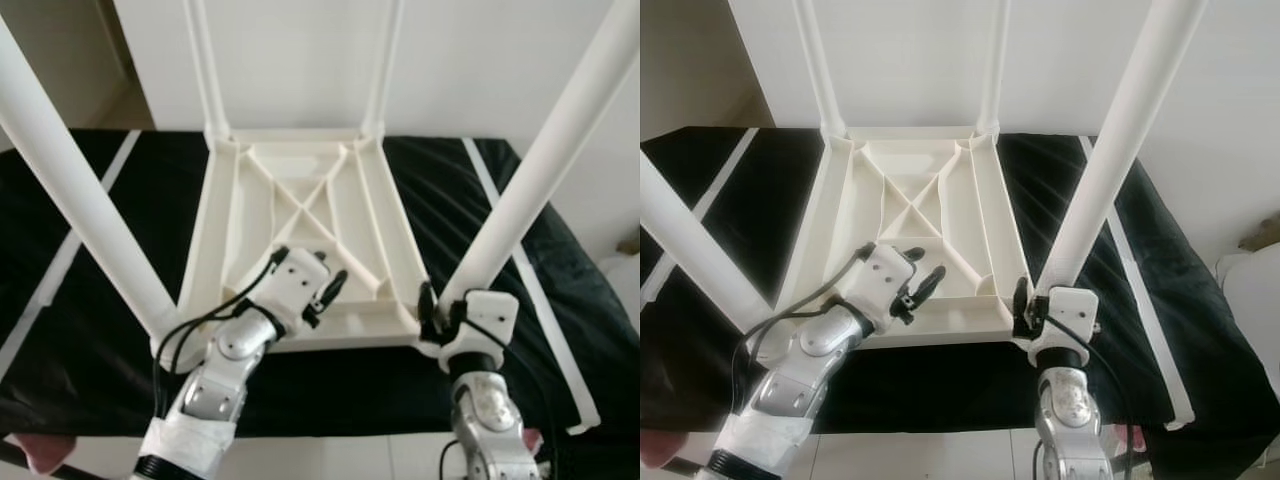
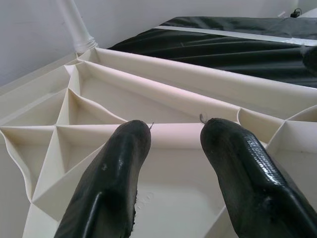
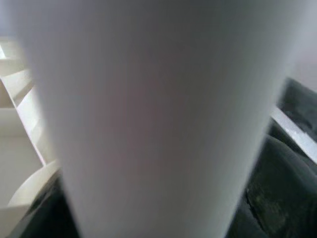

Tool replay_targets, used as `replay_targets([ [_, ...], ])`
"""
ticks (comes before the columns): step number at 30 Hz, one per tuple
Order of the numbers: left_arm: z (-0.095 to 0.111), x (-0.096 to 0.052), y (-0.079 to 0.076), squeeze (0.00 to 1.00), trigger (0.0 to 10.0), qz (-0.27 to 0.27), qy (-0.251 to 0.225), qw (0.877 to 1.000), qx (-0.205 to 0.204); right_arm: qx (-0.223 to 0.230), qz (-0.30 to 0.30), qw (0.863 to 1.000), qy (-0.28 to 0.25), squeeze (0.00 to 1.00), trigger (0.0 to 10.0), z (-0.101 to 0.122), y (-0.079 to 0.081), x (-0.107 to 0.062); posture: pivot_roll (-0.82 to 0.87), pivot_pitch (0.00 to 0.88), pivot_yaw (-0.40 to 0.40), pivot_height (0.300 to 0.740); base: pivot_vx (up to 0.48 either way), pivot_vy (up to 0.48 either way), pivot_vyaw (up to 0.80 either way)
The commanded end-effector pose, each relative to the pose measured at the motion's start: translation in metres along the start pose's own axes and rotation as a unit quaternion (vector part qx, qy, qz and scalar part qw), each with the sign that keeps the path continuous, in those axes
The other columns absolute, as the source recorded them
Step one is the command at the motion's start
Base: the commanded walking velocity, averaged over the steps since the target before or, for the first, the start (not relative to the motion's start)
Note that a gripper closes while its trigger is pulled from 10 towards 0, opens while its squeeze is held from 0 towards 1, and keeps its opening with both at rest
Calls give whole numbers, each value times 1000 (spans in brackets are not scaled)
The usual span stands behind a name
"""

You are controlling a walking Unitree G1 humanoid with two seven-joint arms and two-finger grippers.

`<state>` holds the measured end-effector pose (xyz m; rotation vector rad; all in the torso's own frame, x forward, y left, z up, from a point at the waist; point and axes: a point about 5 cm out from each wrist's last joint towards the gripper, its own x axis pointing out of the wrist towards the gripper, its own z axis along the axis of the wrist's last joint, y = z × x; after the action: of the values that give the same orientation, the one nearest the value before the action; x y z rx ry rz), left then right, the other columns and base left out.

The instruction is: Building children table

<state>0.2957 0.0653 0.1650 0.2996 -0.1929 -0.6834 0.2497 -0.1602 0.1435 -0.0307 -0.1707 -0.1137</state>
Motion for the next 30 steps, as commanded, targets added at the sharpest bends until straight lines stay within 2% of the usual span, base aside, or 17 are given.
replay_targets([
  [1, -6, 0, 0, 0, 10000, 16, 10, 1000, -25, 2, 1, 1000, 7, 0, 10000, -4, -2, 0, -133, 100, -8, 740, 0, 0, 0],
  [5, -19, -1, 1, 0, 10000, 29, 32, 998, -48, 0, 4, 1000, 4, 0, 10000, -3, -2, 1, -136, 99, -8, 740, 0, 0, 0],
  [8, -36, -6, -6, 0, 10000, 27, 61, 996, -64, 2, 5, 1000, 3, 0, 10000, -3, -1, 2, -139, 100, -4, 740, 0, 0, 0],
  [9, -36, -6, -6, 0, 10000, 27, 61, 996, -64, 2, 5, 1000, 3, 0, 10000, -3, -1, 2, -139, 100, -4, 740, 0, 0, 0],
  [10, -48, -8, -12, 0, 10000, 24, 84, 994, -72, 2, 6, 1000, 2, 0, 10000, -3, -1, 2, -139, 100, -4, 740, 0, 0, 0],
  [12, -53, -9, -14, 0, 10000, 24, 93, 993, -74, 2, 6, 1000, 2, 0, 10000, -3, -1, 2, -139, 100, -4, 740, 0, 0, 0],
  [13, -59, -10, -17, 0, 10000, 30, 103, 990, -89, 2, 7, 1000, 2, 0, 10000, -2, -1, 2, -144, 101, -2, 740, 0, 0, 0],
  [17, -60, -9, -17, 0, 10000, 41, 101, 988, -107, 2, 6, 1000, 1, 0, 10000, -2, -2, 3, -142, 101, -1, 740, 0, 0, 0],
  [19, -56, -7, -15, 0, 10000, 49, 89, 986, -130, 3, 4, 1000, 0, 0, 10000, -2, -3, 4, -143, 100, 0, 740, 0, 0, 0],
  [20, -54, -5, -14, 1000, 10000, 50, 83, 985, -139, 3, 4, 1000, -1, 0, 10000, -2, -3, 5, -142, 99, 1, 740, 0, 0, 0],
  [30, -40, -1, -8, 1000, 10000, 47, 42, 987, -145, 4, 3, 1000, -4, 0, 10000, -1, -4, 6, -140, 99, 3, 740, 0, 0, 0],
])
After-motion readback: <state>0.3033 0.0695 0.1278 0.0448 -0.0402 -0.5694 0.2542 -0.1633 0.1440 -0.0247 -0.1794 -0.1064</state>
